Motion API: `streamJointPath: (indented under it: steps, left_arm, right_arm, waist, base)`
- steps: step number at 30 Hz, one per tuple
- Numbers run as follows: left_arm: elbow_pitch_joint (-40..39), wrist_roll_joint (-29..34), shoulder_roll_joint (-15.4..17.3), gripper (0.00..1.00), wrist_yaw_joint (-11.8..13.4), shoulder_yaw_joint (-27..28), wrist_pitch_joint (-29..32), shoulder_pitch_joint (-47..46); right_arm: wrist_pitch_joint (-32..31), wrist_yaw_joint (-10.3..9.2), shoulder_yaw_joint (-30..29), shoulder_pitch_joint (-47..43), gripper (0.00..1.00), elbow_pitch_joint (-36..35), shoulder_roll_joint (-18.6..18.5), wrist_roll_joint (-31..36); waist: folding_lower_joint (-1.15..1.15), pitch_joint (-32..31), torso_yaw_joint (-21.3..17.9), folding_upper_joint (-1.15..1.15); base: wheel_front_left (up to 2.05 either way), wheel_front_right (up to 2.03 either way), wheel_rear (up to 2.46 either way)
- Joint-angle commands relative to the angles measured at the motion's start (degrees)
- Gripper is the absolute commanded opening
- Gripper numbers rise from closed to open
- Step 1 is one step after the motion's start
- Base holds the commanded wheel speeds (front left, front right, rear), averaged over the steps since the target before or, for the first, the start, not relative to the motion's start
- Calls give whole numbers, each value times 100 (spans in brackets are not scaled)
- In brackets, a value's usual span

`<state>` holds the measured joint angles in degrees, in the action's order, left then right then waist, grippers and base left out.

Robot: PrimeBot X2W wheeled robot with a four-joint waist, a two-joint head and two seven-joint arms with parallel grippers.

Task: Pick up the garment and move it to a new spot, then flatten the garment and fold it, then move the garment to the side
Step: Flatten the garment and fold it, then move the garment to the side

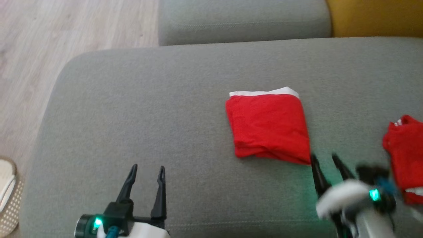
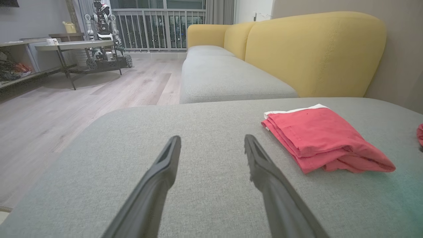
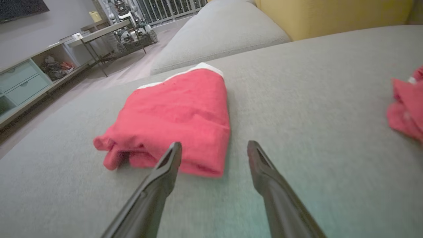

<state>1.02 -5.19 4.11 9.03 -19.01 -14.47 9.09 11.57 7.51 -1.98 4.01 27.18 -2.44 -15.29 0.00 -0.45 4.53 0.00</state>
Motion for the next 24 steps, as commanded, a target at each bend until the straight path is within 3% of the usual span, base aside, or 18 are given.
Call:
streamJointPath:
  steps: [1,8,11,16,17,18,19,20,24]
  left_arm:
    - [-162,54,-72,100,-10,150,-52,-258]
    - [-67,91,-102,100,-125,-94,-52,-558]
    - [-2,88,-109,100,-129,-159,-52,-655]
    - [43,60,-116,100,-84,-165,-52,-726]
    - [58,60,-117,100,-81,-169,-52,-735]
    - [68,62,-117,100,-80,-173,-52,-742]
    - [73,65,-118,100,-80,-175,-52,-747]
    - [75,73,-118,100,-84,-177,-52,-754]
    - [70,119,-119,100,-90,-145,-52,-787]
  right_arm:
    - [-92,-2,140,597,100,-78,-44,-58]
    - [-1024,-2,-324,2206,100,1464,-151,402]
    - [-1265,-2,-705,2597,100,2133,-286,906]
    - [-1459,-2,-1188,2935,100,2895,-203,1438]
    - [-1451,-2,-1217,2987,85,3014,-171,1449]
    - [-1438,-2,-1215,3035,47,3132,-143,1444]
    - [-1401,-2,-1200,3081,16,3234,-120,1423]
    - [-1353,-2,-1183,3120,0,3324,-104,1413]
    - [-1087,-2,-1041,3238,0,3554,-72,1394]
  waist:
    - [0,90,88,0]
    - [0,441,553,0]
    - [0,522,718,0]
    - [0,608,801,0]
    - [0,618,793,0]
    - [0,619,774,0]
    - [0,618,748,0]
    - [0,616,719,0]
    - [0,576,539,0]
  base:
    - [0,0,0]
    - [0,0,0]
    - [0,0,0]
    - [0,0,0]
    - [0,0,0]
    - [0,0,0]
    - [0,0,0]
    - [0,0,0]
    - [0,0,0]
